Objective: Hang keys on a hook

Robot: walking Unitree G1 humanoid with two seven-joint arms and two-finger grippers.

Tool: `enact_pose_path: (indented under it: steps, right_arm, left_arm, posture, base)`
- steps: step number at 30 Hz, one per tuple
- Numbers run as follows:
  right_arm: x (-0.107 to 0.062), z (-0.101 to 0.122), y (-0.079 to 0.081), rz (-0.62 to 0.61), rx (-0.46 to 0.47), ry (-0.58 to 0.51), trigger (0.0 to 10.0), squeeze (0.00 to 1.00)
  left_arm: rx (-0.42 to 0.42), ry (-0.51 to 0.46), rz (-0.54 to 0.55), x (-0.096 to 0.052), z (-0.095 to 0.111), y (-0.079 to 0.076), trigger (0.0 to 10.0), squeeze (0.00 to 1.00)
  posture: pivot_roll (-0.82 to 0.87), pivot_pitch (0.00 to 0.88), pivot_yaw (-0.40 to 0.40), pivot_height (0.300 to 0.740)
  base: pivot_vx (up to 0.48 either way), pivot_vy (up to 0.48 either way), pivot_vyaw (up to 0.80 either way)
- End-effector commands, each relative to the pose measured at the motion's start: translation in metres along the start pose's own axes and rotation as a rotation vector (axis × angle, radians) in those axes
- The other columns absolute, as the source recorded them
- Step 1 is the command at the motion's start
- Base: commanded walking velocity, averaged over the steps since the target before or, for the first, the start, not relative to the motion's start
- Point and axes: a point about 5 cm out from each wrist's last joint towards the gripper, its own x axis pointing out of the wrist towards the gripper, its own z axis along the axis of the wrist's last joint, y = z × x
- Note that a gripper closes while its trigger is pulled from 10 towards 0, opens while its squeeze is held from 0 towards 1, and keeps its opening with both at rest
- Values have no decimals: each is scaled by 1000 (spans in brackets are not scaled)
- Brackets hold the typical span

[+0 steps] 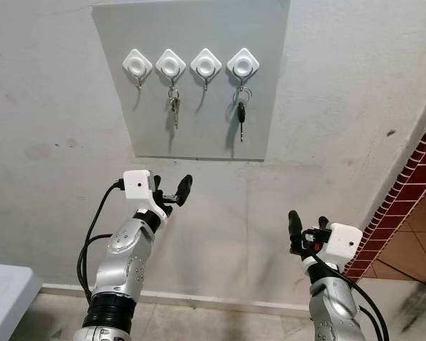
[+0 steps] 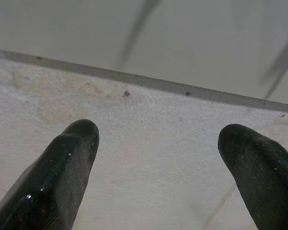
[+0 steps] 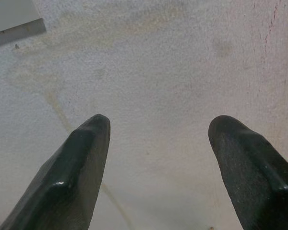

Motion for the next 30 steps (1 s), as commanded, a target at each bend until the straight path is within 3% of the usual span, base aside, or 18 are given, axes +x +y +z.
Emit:
enact_pose_path:
  steps: [1, 10, 15, 20, 25, 30]
  right_arm:
    - [2, -1, 1, -4, 3, -3, 10000, 0]
    - [3, -3, 2, -23, 8, -10, 10000, 0]
    - [2, 3, 8, 1, -45, -34, 10000, 0]
    - [-1, 8, 13, 61, -112, -46, 10000, 0]
    - [-7, 12, 12, 90, -152, -50, 10000, 0]
    - [-15, 18, 13, 103, -156, -69, 10000, 0]
  left_arm:
    - [20, -7, -1, 1, 6, 4, 10000, 0]
    - [50, 2, -17, 1, 11, 9, 10000, 0]
    - [64, -25, -3, -2, 14, 14, 10000, 0]
    - [34, -63, -6, -17, 10, 12, 10000, 0]
    - [125, -109, -59, -42, 2, -1, 10000, 0]
    - [112, -99, -66, -58, -8, -5, 10000, 0]
  posture:
    - [-5, 0, 137, 740]
    - [-6, 0, 166, 740]
    - [-18, 0, 117, 740]
    - [-18, 0, 84, 740]
    - [-8, 0, 56, 740]
    - [1, 0, 35, 740]
  base:
    - [0, 0, 0]
    - [0, 0, 0]
    - [0, 0, 0]
    - [0, 0, 0]
    - [0, 0, 0]
    - [0, 0, 0]
